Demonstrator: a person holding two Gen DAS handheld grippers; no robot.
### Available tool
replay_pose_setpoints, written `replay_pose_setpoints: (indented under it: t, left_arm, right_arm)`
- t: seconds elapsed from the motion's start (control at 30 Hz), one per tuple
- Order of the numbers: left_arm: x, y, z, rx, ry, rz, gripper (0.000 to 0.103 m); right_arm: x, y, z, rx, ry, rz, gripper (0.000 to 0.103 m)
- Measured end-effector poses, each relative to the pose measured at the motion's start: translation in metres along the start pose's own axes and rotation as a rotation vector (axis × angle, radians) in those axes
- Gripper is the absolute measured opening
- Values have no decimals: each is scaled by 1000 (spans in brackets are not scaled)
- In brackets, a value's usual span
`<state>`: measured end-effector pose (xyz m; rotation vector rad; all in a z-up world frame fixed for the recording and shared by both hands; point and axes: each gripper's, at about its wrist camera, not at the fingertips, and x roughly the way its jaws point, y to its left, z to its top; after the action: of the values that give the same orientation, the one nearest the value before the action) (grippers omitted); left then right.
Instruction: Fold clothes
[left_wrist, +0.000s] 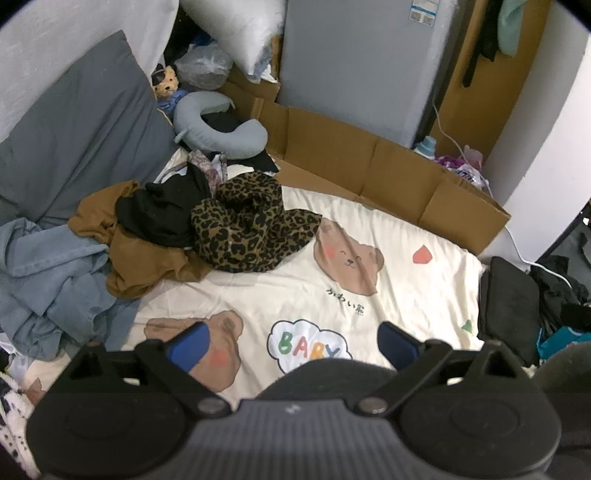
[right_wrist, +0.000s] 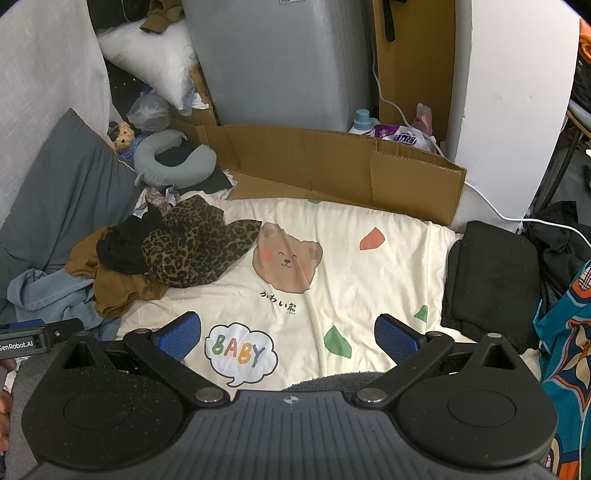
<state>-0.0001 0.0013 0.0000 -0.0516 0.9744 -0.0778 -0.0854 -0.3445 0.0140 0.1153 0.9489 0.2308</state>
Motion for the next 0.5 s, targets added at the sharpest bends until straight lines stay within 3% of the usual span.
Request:
replay_pose_setpoints:
  t: [0.17,0.5]
  left_arm:
    - [0,5,0,-3,1,-22,98]
    - [0,-2,5,1,1,15,98]
  right_arm:
    - [-2,5,-1,-8,-7,-10,103]
    - [-1,2,1,-19,-4,-9,103]
